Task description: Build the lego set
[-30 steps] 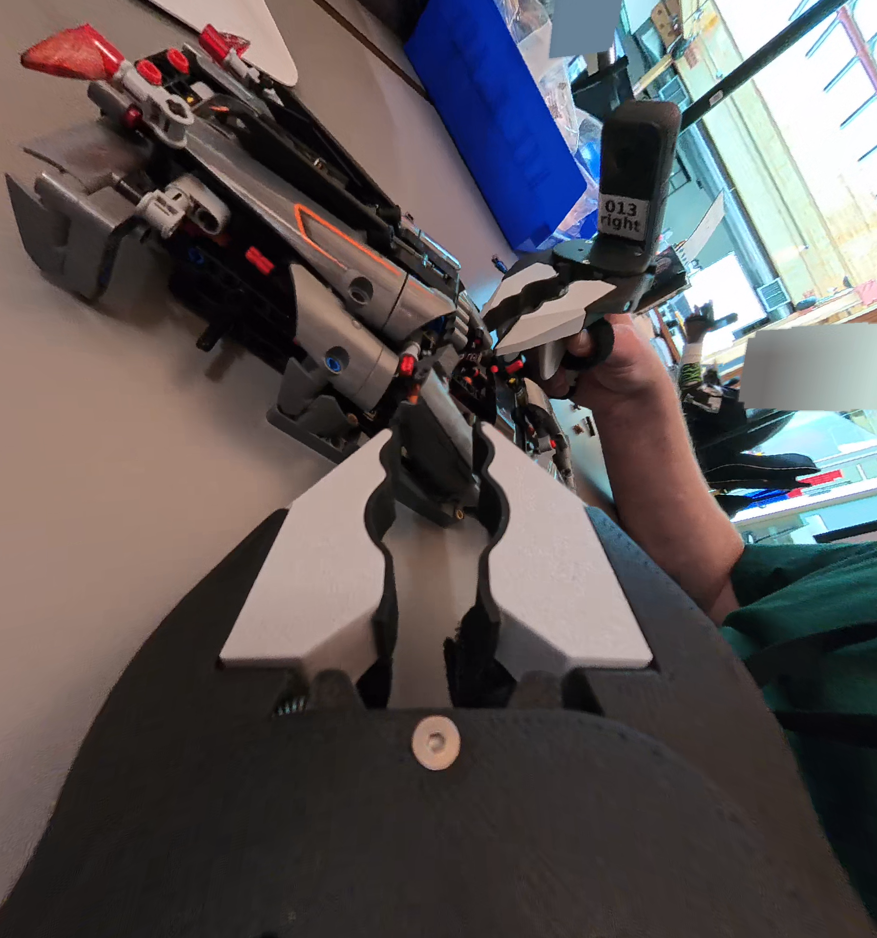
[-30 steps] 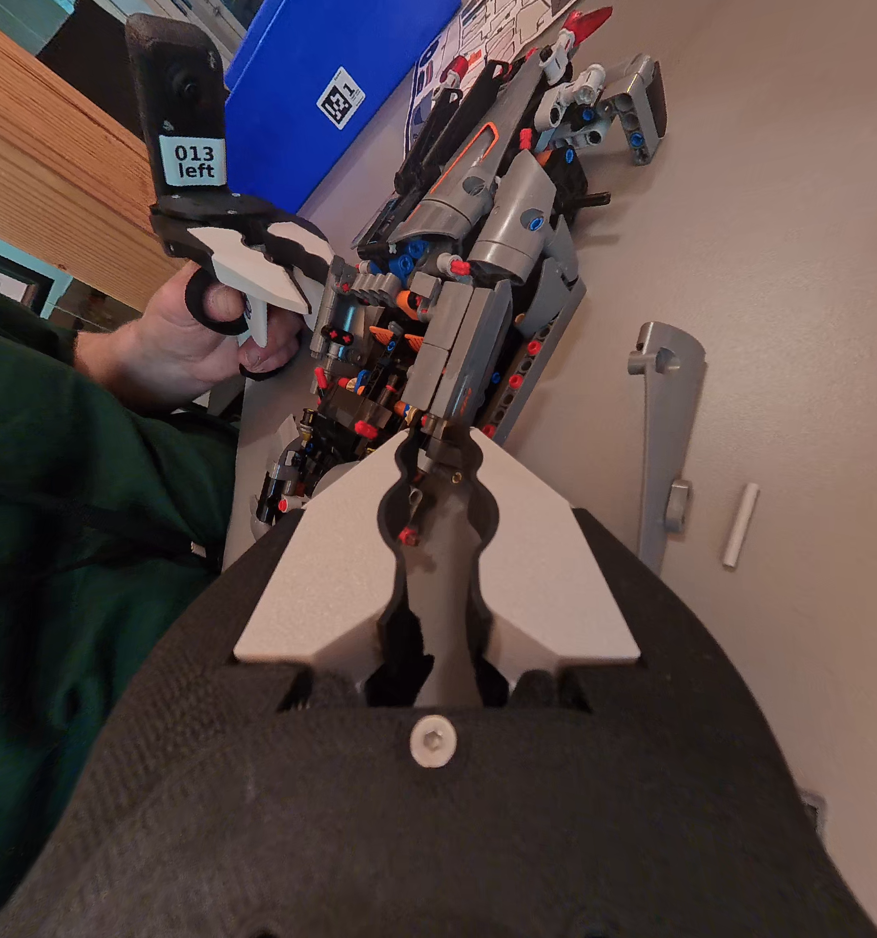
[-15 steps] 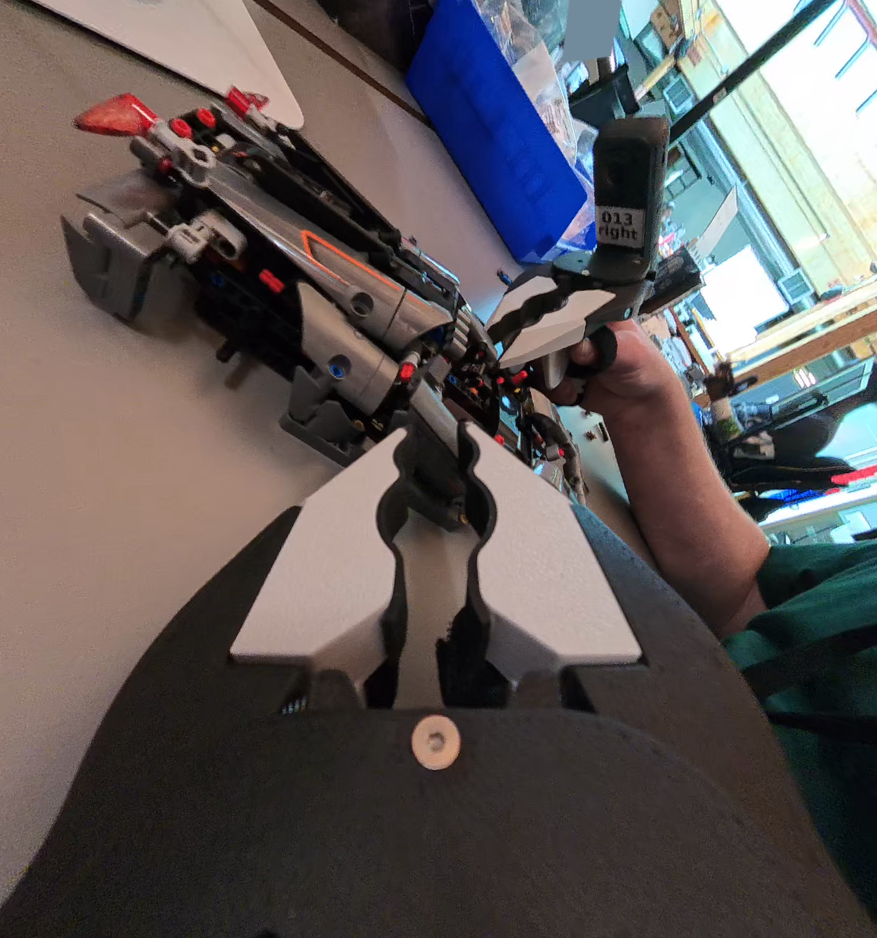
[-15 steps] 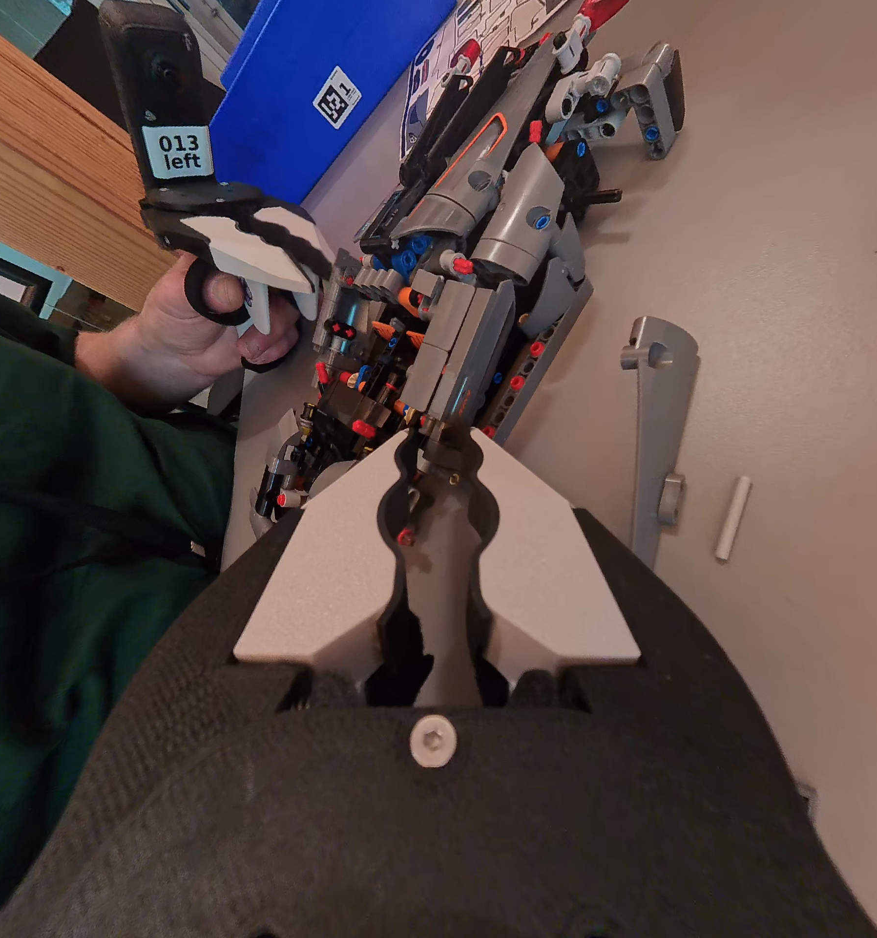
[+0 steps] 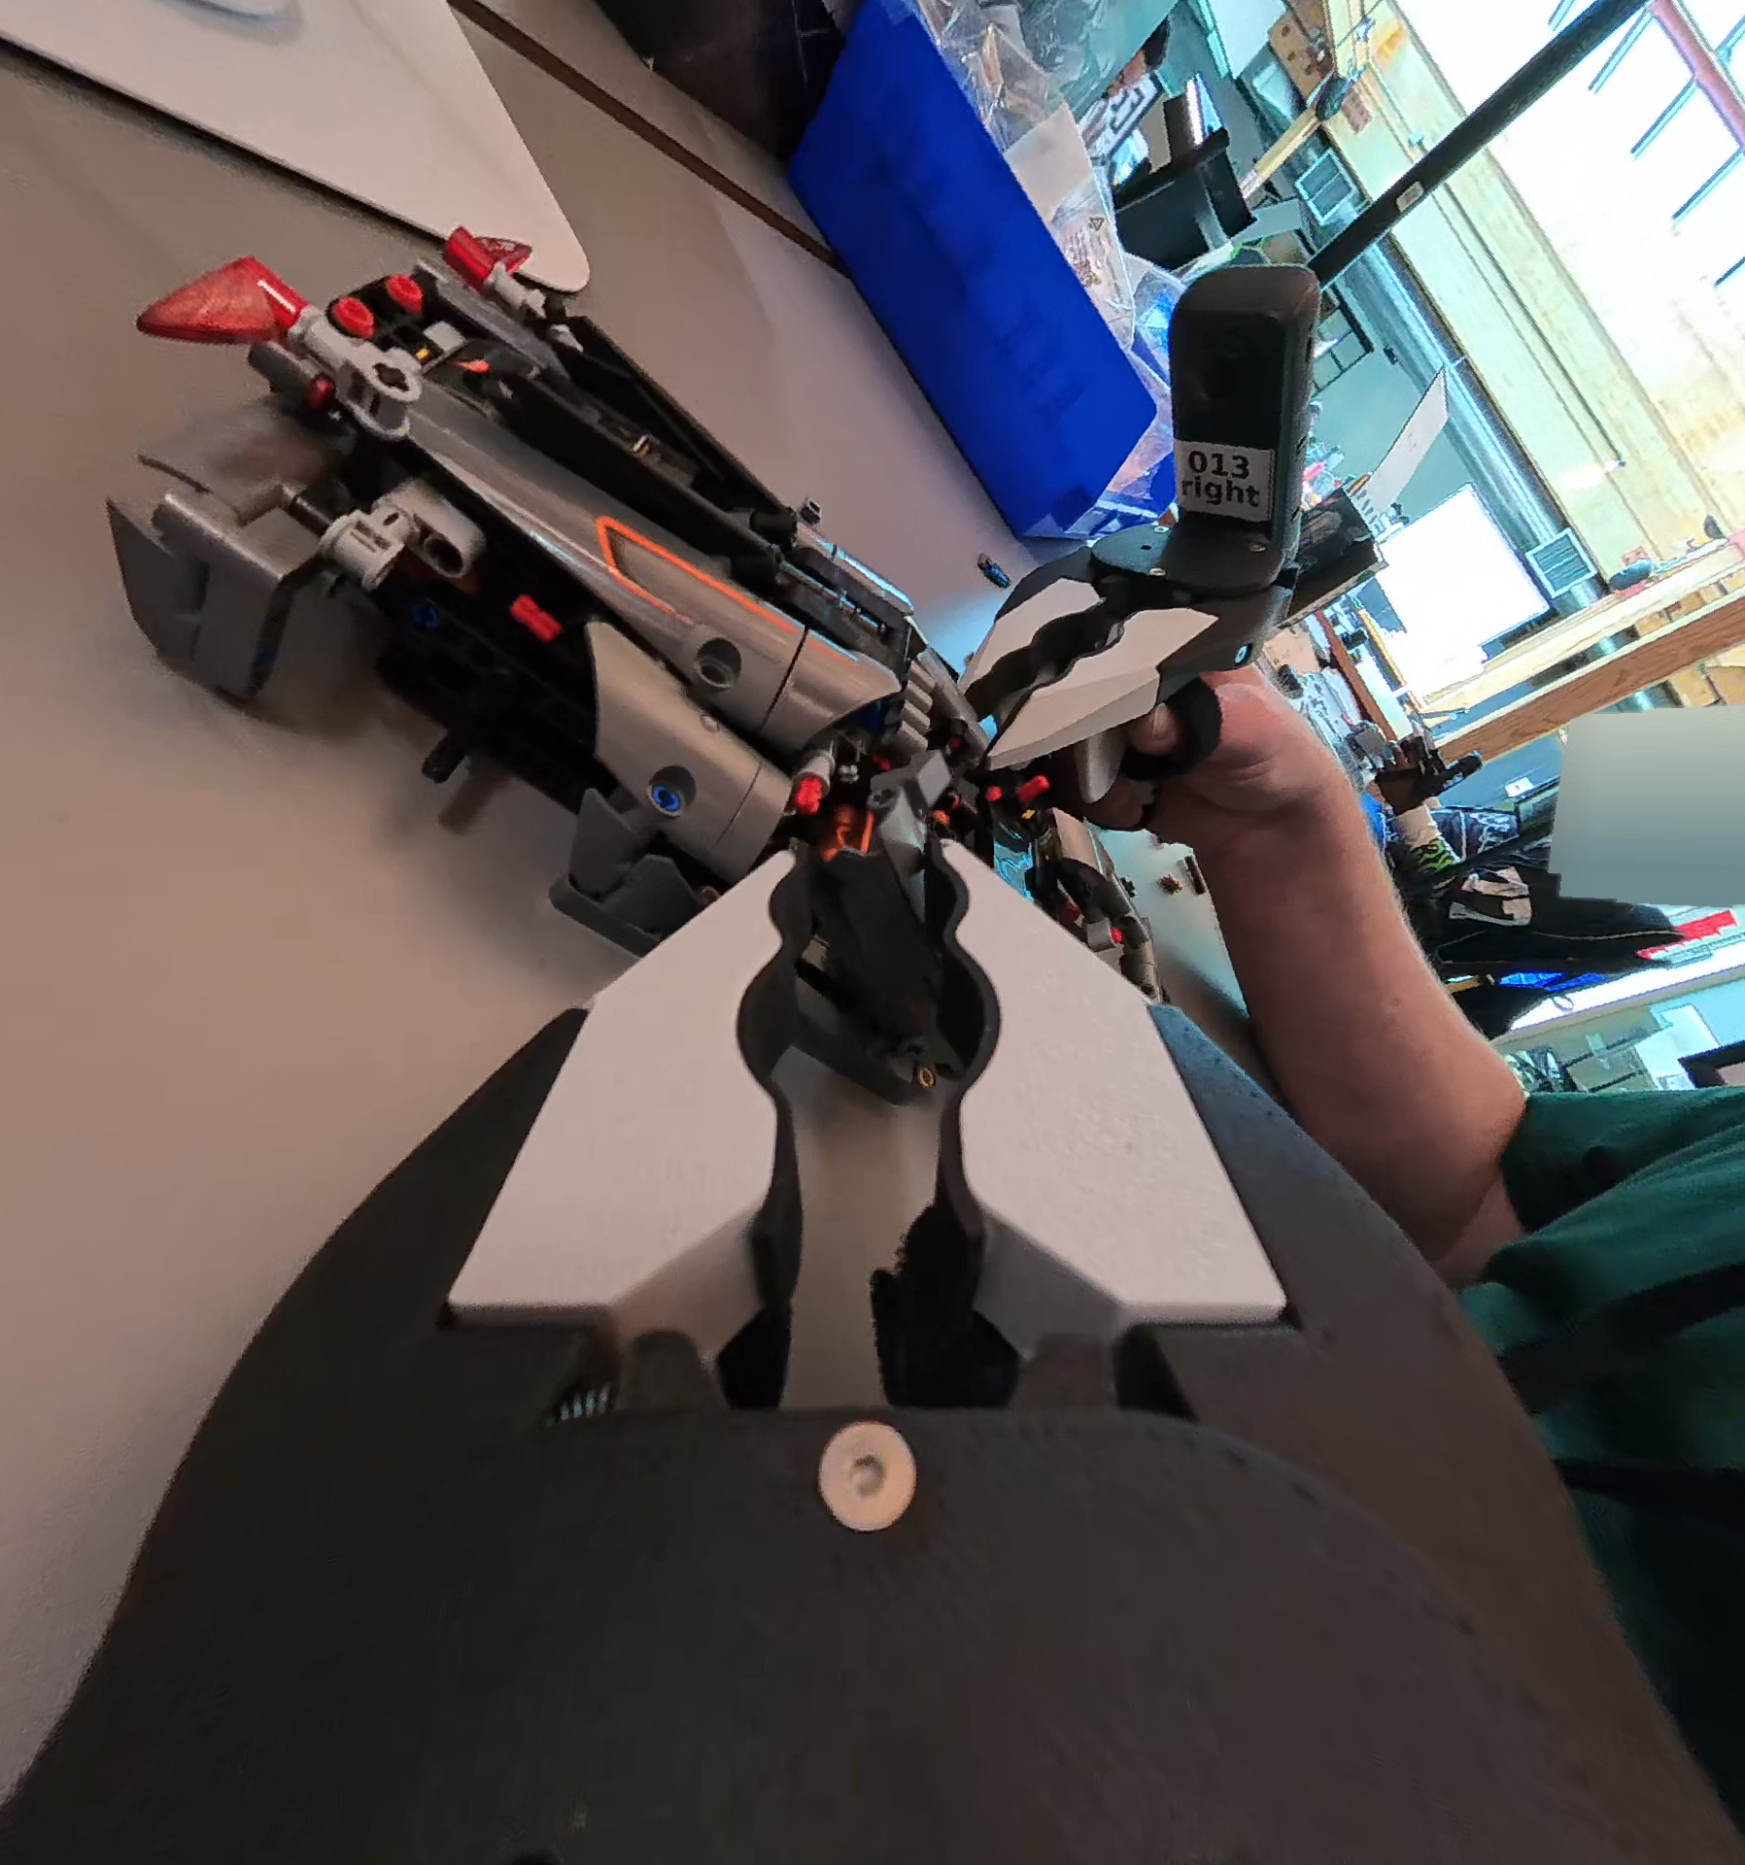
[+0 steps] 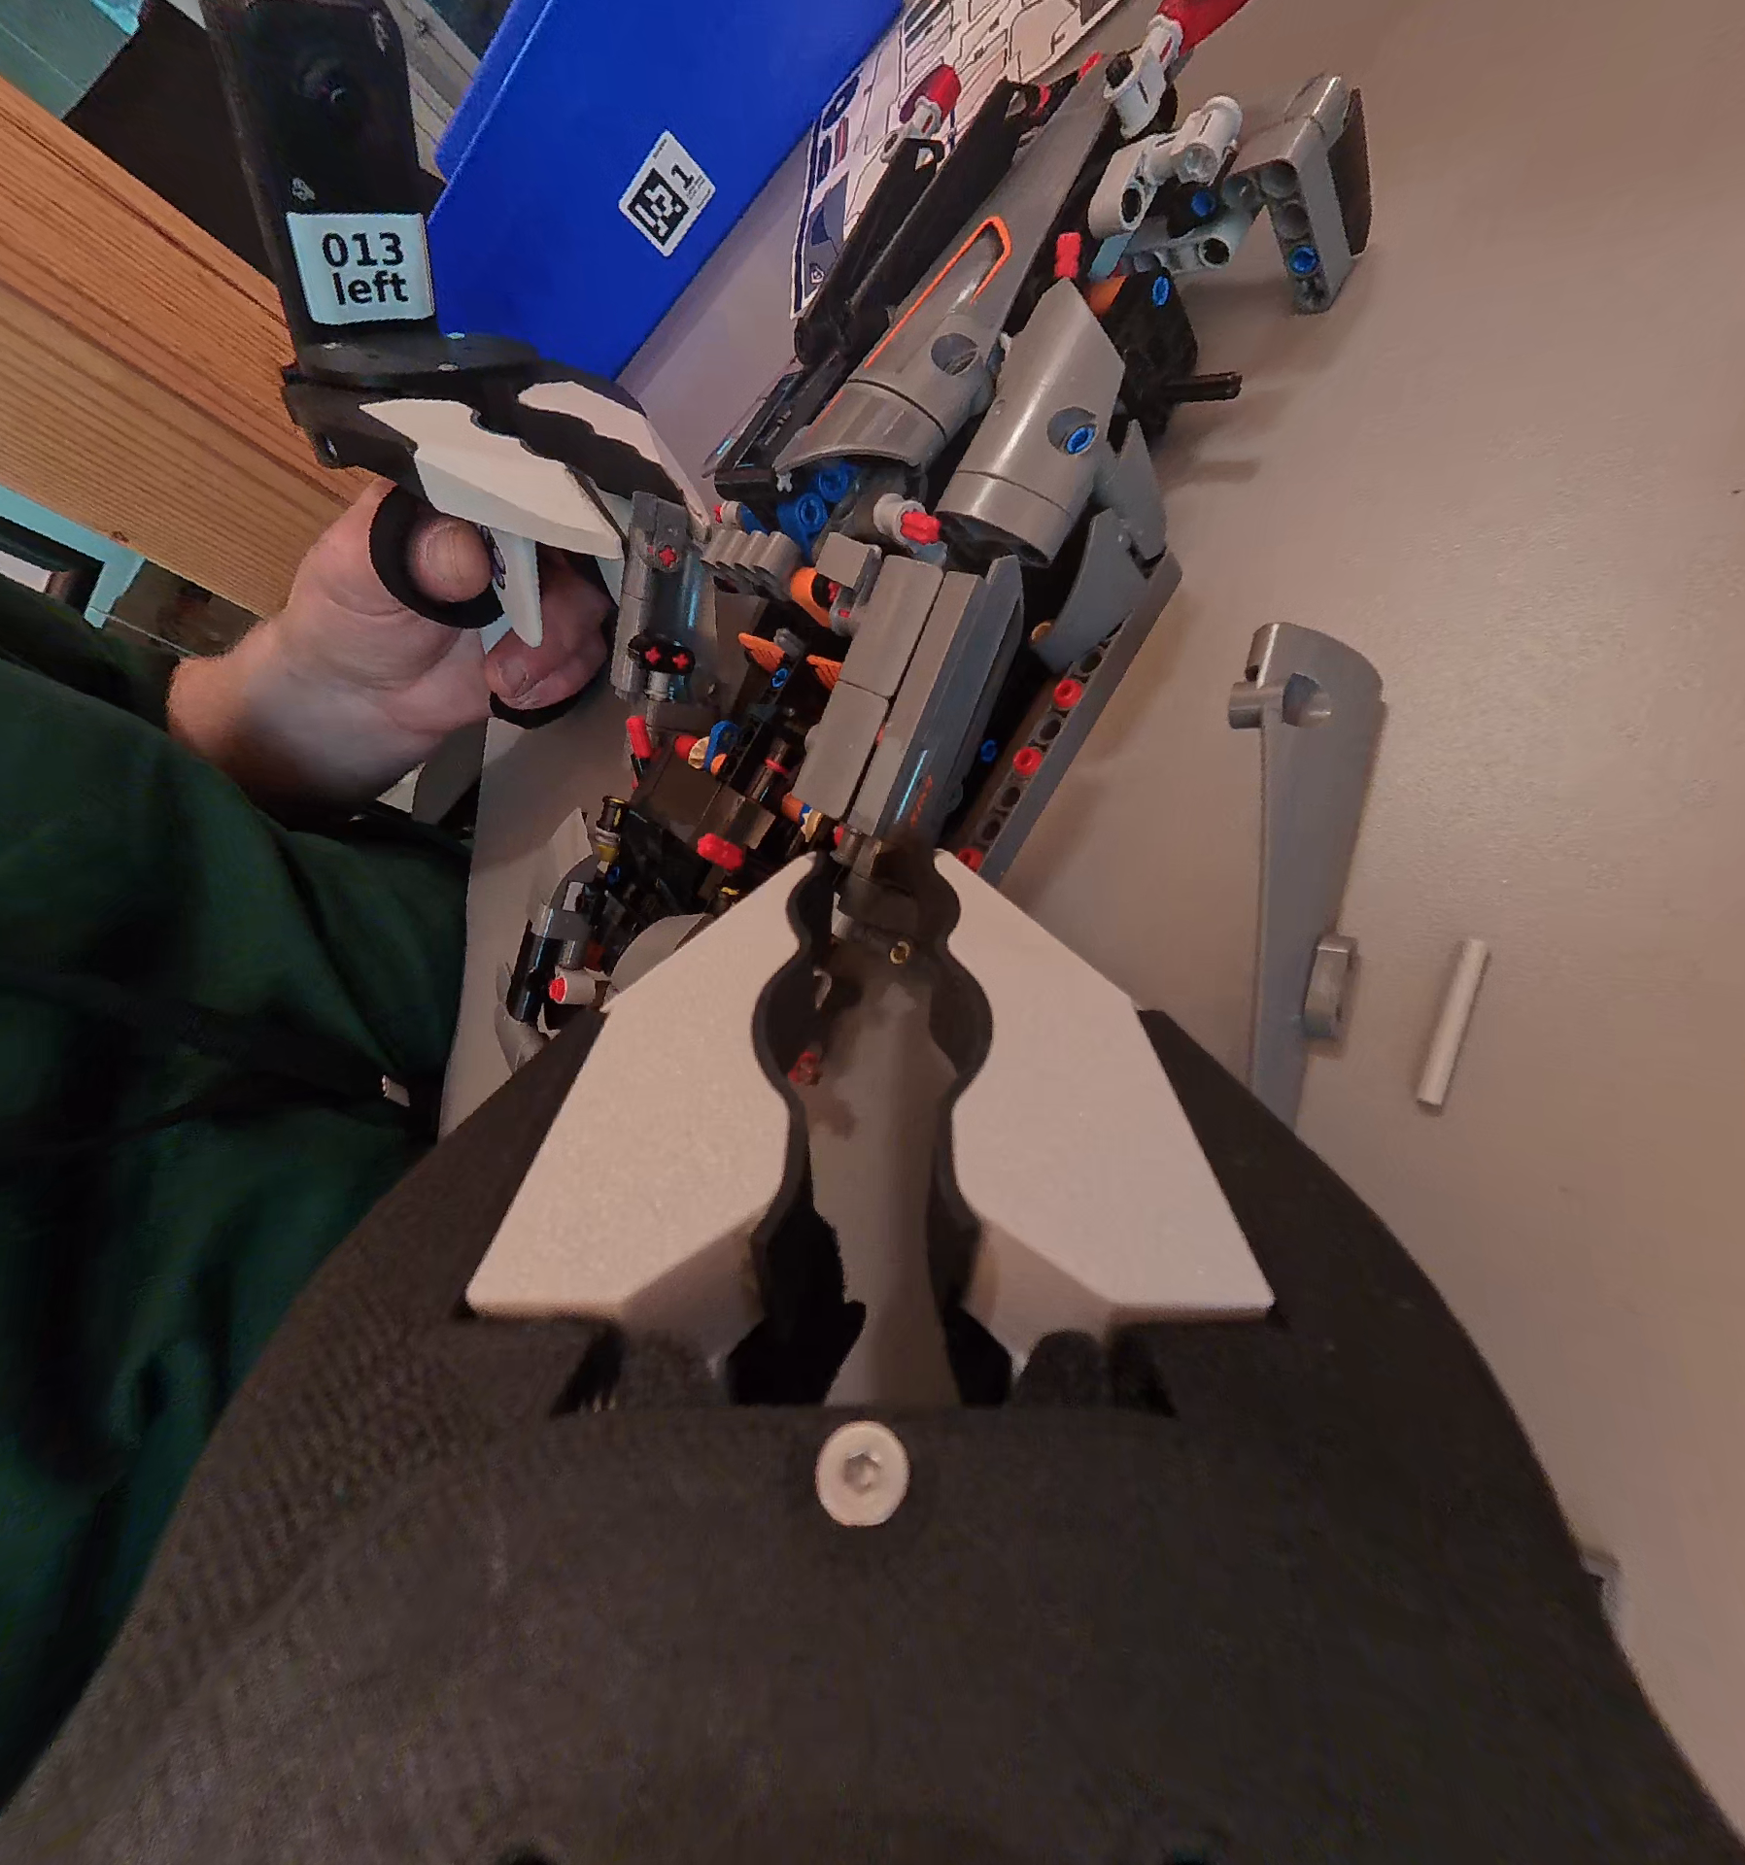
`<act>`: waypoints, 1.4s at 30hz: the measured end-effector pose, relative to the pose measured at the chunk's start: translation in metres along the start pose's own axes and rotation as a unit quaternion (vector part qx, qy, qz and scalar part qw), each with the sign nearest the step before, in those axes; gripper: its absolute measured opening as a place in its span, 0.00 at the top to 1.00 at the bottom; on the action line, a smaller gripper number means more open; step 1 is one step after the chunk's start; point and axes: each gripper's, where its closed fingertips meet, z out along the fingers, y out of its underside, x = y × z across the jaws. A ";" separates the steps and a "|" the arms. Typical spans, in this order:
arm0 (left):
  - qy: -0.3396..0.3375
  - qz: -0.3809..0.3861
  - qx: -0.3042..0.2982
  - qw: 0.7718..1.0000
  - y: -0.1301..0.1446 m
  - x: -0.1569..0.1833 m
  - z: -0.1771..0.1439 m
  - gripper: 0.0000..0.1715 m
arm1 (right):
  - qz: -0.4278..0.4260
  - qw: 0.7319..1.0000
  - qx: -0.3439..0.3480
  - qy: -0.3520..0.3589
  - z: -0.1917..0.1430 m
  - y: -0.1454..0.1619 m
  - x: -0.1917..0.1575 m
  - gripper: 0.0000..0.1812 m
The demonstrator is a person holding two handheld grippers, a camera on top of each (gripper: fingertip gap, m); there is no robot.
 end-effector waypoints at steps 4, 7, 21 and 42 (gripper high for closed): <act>0.006 0.020 0.007 1.000 -0.001 0.004 -0.002 0.91 | 0.002 1.000 0.000 -0.001 0.000 0.000 0.000 0.93; 0.009 0.038 0.012 0.999 -0.001 0.008 -0.004 0.91 | 0.004 1.000 0.001 -0.002 0.000 0.000 0.001 0.93; 0.025 0.083 0.011 0.996 0.001 0.020 -0.005 0.91 | 0.005 1.000 -0.001 -0.004 0.000 0.001 0.000 0.92; 0.053 0.095 0.007 0.994 0.002 0.028 -0.002 0.90 | 0.006 1.000 -0.001 -0.006 0.000 0.001 0.001 0.92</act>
